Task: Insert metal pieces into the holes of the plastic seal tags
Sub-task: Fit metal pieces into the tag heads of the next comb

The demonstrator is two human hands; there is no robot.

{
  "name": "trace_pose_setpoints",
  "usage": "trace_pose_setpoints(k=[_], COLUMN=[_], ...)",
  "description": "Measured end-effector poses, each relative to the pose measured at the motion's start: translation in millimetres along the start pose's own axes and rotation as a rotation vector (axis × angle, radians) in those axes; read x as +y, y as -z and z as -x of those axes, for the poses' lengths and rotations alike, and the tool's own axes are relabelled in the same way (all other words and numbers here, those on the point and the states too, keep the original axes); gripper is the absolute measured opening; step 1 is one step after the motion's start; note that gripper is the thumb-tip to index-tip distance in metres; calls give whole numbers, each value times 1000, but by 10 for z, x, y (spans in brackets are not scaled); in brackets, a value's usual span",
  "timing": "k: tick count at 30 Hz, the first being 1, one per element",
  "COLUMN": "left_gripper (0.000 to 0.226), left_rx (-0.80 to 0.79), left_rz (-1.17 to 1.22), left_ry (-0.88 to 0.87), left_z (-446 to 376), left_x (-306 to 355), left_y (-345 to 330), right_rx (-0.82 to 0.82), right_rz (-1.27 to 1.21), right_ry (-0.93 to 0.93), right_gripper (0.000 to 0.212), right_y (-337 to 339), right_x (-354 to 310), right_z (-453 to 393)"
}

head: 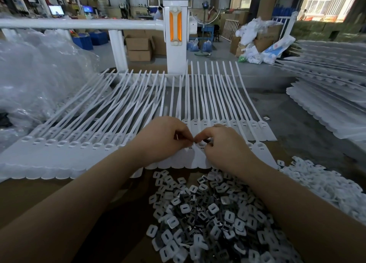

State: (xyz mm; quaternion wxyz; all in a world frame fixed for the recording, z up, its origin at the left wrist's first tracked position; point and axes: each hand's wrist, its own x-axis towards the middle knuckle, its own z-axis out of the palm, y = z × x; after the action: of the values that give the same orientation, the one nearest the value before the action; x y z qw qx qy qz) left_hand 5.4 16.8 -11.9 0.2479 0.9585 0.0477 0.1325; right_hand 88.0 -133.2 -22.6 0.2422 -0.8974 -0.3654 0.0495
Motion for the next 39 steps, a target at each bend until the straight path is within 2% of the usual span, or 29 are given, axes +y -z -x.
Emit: trace_pose_setpoints(k=[4, 7, 10, 16, 21, 24, 28, 30, 39], left_gripper=[11, 14, 20, 14, 14, 14, 7, 6, 11], left_rx=[-153, -238, -253, -267, -235, -158, -67, -27, 1], left_rz=[171, 204, 205, 156, 220, 312, 345, 363, 453], left_ry=[-145, -180, -209, -199, -136, -10, 131, 160, 201], left_z=[98, 141, 163, 165, 163, 118, 98, 95, 88], left_x=[121, 196, 236, 238, 215, 119, -13, -52, -84], left_y=[-22, -86, -131, -146, -67, 40, 84, 98, 106], right_rx=[18, 31, 23, 20, 54, 122, 182, 167, 70], right_rz=[-27, -108, -172, -142, -232, -347, -476, -496, -445], right_ry=[-17, -54, -82, -93, -71, -48, -14, 13, 56], right_gripper=[22, 22, 31, 31, 32, 35, 19, 10, 6], right_y=[-16, -4, 4, 2, 20, 56, 90, 83, 57], right_x=[19, 33, 28, 17, 40, 39, 4, -13, -19], right_z=[-31, -38, -32, -50, -18, 11, 16, 14, 30])
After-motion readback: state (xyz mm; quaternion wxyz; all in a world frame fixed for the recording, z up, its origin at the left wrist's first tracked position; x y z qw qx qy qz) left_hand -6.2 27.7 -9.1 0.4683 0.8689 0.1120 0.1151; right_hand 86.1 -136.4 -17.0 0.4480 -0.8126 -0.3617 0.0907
